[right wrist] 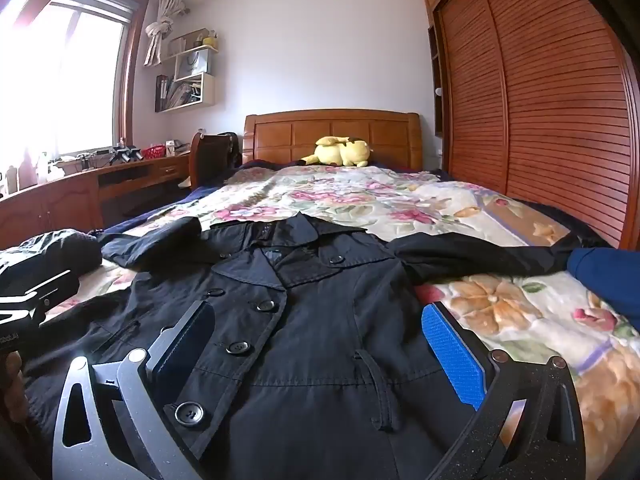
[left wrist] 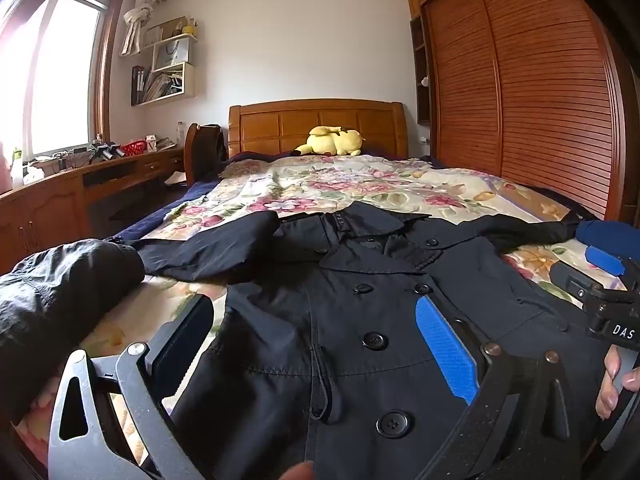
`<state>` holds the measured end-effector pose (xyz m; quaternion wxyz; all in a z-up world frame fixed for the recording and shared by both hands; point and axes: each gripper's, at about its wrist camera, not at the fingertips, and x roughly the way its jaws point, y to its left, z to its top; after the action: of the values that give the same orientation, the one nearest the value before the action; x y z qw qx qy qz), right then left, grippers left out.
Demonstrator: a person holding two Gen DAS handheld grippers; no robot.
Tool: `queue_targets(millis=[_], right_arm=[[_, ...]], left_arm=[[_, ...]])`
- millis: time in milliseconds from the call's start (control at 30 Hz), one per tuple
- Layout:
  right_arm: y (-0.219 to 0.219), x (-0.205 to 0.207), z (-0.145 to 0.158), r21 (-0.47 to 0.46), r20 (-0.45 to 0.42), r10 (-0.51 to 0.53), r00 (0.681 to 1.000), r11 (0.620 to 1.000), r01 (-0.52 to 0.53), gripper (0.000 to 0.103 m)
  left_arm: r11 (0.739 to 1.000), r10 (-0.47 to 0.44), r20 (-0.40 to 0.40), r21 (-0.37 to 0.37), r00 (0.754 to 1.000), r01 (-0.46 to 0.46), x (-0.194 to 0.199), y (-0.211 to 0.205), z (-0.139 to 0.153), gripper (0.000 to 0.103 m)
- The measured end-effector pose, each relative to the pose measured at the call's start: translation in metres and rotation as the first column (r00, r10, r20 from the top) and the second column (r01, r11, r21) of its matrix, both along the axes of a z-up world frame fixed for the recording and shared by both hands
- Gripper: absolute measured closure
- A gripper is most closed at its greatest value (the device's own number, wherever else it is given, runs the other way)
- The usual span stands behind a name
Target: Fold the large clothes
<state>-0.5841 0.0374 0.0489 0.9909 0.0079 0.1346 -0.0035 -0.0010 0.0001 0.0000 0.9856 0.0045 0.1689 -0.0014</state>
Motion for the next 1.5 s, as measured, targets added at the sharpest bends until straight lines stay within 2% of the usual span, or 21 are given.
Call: queue_targets(millis=[900,1500], right_arm=[[-0.0015,-0.004,-0.0004,0.011,0.01,-0.001,1.0,1.0,0.001,0.0],[-0.0032,-0.005,-0.0005,0.015,0.015,-0.004,1.0,1.0,0.003,0.0]], left_arm=[[1.0,0.005,0.006,0.015,1.0,-0.005,-0.0054,0.0052,0.0096,0.001],[1.0,0.015,0.012,0.023,1.0,-0.016,-0.0055,0.0032,0.0043,0.001]])
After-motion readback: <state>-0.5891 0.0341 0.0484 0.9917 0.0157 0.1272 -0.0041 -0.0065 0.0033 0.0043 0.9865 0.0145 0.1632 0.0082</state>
